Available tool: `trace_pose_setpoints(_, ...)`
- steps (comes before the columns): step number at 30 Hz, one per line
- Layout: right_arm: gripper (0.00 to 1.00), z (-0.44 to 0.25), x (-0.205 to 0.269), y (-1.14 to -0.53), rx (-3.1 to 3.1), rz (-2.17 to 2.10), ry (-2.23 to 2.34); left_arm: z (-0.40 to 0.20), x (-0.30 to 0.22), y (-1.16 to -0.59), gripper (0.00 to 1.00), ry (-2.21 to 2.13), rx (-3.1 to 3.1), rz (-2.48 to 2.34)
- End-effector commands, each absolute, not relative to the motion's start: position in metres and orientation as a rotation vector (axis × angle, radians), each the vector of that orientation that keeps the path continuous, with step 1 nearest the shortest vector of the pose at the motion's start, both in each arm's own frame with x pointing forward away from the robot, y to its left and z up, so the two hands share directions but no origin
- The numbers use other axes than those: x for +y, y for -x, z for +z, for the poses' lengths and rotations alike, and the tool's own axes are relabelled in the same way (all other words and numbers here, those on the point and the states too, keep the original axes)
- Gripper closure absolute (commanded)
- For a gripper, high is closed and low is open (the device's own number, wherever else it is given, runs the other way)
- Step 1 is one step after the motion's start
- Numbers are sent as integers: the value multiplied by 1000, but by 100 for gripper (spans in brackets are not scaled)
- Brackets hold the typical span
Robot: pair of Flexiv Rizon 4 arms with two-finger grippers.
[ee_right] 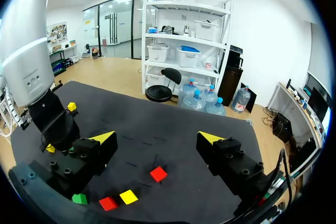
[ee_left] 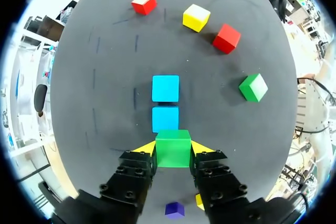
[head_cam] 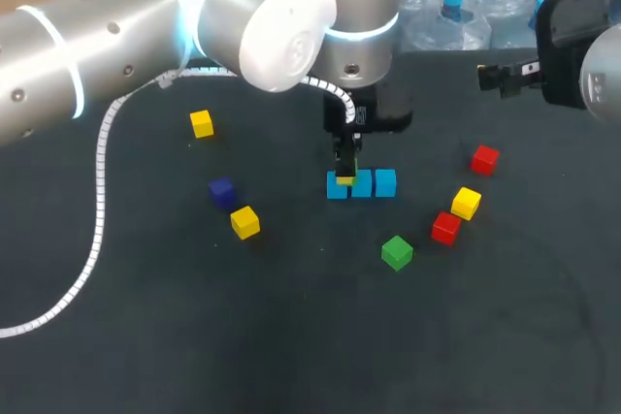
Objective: Place the blue cubes, place green cubes on the blue cubes, place the yellow cubes on the green cubes, then place the red cubes on the yellow cubes, and place purple cube on the red cubes.
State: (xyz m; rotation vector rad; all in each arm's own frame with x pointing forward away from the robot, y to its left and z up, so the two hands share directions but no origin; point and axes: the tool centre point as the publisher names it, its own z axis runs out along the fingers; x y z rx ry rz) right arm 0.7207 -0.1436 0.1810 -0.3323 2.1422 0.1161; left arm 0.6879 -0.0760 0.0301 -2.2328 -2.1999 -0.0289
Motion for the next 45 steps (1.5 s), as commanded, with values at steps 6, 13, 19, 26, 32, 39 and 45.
trace_pose_setpoints(6, 0, 178, -144, -721, 2132, 123, 332, 28, -79, -692, 100, 2236, -2200, -30)
trace_pose_setpoints(13, 0, 178, -144, -721, 2132, 123, 332, 27, -79, -693, 100, 2236, -2195, -28)
trace_pose_setpoints(19, 0, 178, -144, -721, 2132, 123, 332, 26, -79, -694, 100, 2234, -2192, -26)
trace_pose_setpoints(26, 0, 178, -144, -721, 2132, 123, 332, 24, -77, -697, 100, 2225, -2200, -22)
trace_pose_setpoints(32, 0, 178, -144, -721, 2132, 123, 332, 23, -76, -697, 100, 2220, -2203, -19)
trace_pose_setpoints(39, 0, 178, -144, -721, 2132, 123, 332, 23, -77, -697, 100, 2225, -2199, -14)
trace_pose_setpoints(45, 0, 178, -144, -721, 2132, 123, 332, 23, -77, -697, 74, 2230, -2196, -11)
